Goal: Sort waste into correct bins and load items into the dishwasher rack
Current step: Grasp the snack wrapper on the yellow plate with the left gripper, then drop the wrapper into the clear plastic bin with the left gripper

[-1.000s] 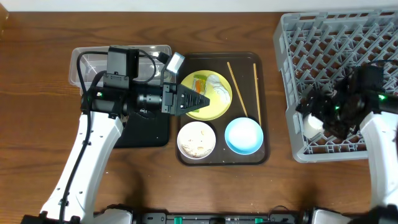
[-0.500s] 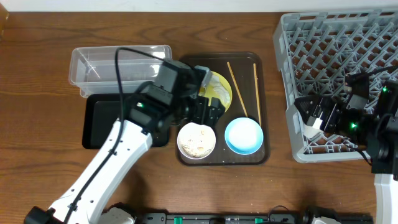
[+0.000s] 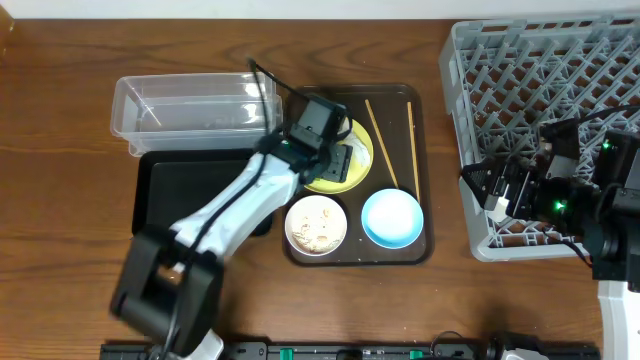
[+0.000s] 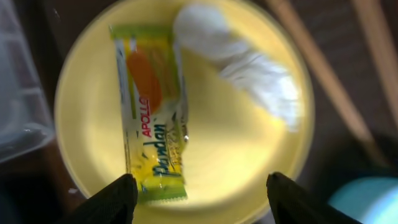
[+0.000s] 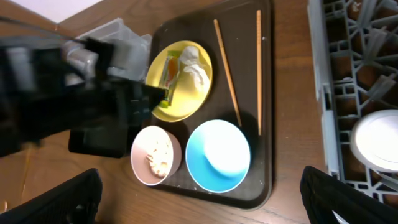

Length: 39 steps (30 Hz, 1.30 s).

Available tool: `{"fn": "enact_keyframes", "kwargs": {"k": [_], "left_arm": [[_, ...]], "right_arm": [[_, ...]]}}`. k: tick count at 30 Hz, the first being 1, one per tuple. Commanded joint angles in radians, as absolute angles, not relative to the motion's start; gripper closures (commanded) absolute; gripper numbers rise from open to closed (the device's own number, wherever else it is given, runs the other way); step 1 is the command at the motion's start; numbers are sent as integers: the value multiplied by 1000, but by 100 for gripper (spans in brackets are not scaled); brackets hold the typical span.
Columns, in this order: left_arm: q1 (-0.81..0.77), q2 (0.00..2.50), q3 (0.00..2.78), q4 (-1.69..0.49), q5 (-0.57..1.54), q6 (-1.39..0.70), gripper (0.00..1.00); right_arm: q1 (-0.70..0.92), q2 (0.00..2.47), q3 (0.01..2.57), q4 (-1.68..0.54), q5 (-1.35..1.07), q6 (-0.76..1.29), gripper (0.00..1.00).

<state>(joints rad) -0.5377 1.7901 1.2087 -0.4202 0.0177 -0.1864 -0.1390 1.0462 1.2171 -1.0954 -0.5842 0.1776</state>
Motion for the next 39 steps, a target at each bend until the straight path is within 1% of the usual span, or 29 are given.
{"fn": "enact_keyframes", "kwargs": {"k": [1,3,6,7,11,12,13,14,18,21,28,31,35,37,38,39], "left_arm": [[-532,1855,1227,-396,-83,-196,32],[-532,1897,1227,-385,-117,-195,34],[-532,1939,1227,-367,-124,-196,41],[-532,1948,1227,-363,-124,-196,49],[-532,1951,1228,-351,-124,-195,69],[-532,1948,1230,-353,-124,-195,81],[-532,1945,1231,-357,-124,-195,89],[-532,1936,1233,-364,-124,-195,94],[-527,1871,1254,-414,-112,-197,94],[-516,1775,1270,-453,-74,-200,94],[-444,1574,1270,-451,-65,-167,94],[-377,1560,1270,-445,-65,-152,94],[-271,1604,1269,-405,-63,-156,94],[-230,1631,1269,-397,-56,-194,94],[-212,1642,1269,-400,-27,-210,93],[-200,1647,1269,-405,21,-215,84]], "right_arm": [[-126,1045,1226,-1095,-595,163,1],[-125,1045,1226,-1095,-595,163,1],[-125,1045,1226,-1095,-595,163,1],[-125,1045,1227,-1095,-595,163,1],[-125,1045,1226,-1093,-595,163,1],[-125,1045,1226,-1092,-595,163,1],[-125,1045,1226,-1091,-595,163,1],[-125,1045,1227,-1091,-593,163,1],[-125,1045,1227,-1092,-584,162,1],[-125,1045,1226,-1092,-584,162,1],[-125,1045,1227,-1090,-583,163,1],[-125,1045,1226,-1088,-583,163,1],[-125,1045,1226,-1088,-583,163,1],[-125,1045,1227,-1089,-583,162,1],[-125,1045,1226,-1089,-583,162,1],[-125,1045,1226,-1089,-583,162,1]]}}
